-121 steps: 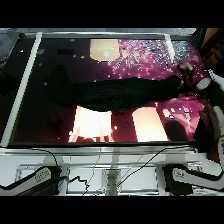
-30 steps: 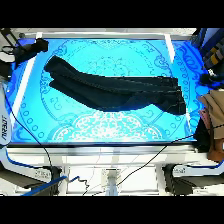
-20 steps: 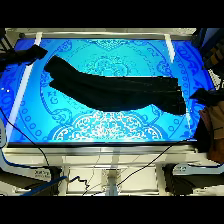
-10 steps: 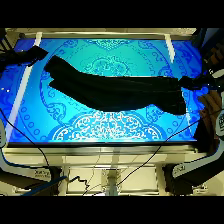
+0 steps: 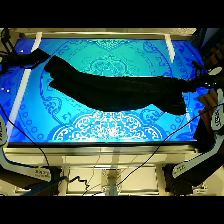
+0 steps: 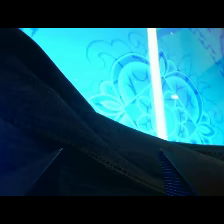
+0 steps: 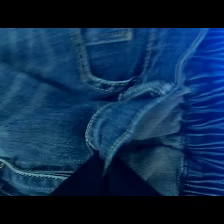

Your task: Fold the clothes and pants, and hang the long-sleeved shirts on hangers.

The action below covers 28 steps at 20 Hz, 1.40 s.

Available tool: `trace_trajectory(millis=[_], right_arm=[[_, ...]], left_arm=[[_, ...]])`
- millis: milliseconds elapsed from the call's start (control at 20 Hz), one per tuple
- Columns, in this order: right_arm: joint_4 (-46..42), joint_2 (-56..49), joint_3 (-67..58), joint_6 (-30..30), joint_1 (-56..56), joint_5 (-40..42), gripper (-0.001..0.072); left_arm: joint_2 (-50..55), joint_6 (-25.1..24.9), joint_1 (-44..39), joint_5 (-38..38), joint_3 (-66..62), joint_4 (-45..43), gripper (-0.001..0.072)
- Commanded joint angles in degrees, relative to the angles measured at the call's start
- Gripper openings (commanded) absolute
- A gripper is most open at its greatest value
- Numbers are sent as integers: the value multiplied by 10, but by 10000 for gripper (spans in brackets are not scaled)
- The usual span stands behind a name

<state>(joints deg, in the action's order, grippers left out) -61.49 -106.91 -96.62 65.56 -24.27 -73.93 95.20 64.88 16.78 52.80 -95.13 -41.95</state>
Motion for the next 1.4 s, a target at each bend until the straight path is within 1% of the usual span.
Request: trace_trajectory(millis=[0, 50, 100, 150, 200, 250, 300, 400, 550, 650, 750, 800, 850, 900, 1000, 1100, 1200, 1250, 1350], right_arm=[[13, 2, -31, -8, 0, -39, 38], [12, 10, -49, -8, 0, -57, 38], [11, 24, -63, -13, 0, -66, 37], [12, 46, -67, -24, 0, -68, 36], [12, 72, -66, -31, 0, -68, 36], [11, 103, -61, -38, 0, -76, 36], [11, 135, -50, -43, 0, -86, 36], [11, 207, -3, -56, 0, -94, 36], [10, 332, 120, -104, 0, -115, 36], [10, 415, 209, -131, 0, -125, 37], [11, 494, 295, -152, 0, -125, 37], [13, 528, 334, -158, 0, -123, 37], [14, 560, 375, -166, 0, -125, 38], [14, 588, 412, -173, 0, -128, 38], [14, 625, 470, -173, 0, -130, 38], [13, 644, 506, -173, 0, -127, 38], [13, 646, 519, -172, 0, -120, 38], [13, 646, 519, -172, 0, -119, 38], [13, 647, 519, -172, 0, -118, 38]], left_arm=[[2, 29, 2, 10, 0, 0, 597], [-3, 29, 6, 11, 0, 0, 468], [-12, 29, 11, 11, 0, 0, 458], [-21, 29, 15, 12, 0, 0, 406], [-31, 29, 20, 18, 0, 0, 292], [-41, 29, 26, 28, 0, 0, 217], [-49, 29, 34, 40, 0, 0, 209], [-55, 29, 50, 66, 0, 0, 210], [-54, 35, 70, 81, 0, -5, 220], [-54, 35, 69, 81, 0, -32, 352], [-50, 35, 61, 81, 0, -43, 535], [-44, 35, 57, 81, 0, -43, 586], [-37, 36, 52, 80, 0, -43, 586], [-25, 46, 45, 80, 0, -43, 586], [4, 95, 25, 79, 0, -43, 586], [35, 102, -4, 54, 0, -43, 586], [64, 102, -37, -11, 0, -43, 586], [78, 116, -52, -61, 0, -43, 586], [105, 161, -70, -157, 0, -43, 586]])
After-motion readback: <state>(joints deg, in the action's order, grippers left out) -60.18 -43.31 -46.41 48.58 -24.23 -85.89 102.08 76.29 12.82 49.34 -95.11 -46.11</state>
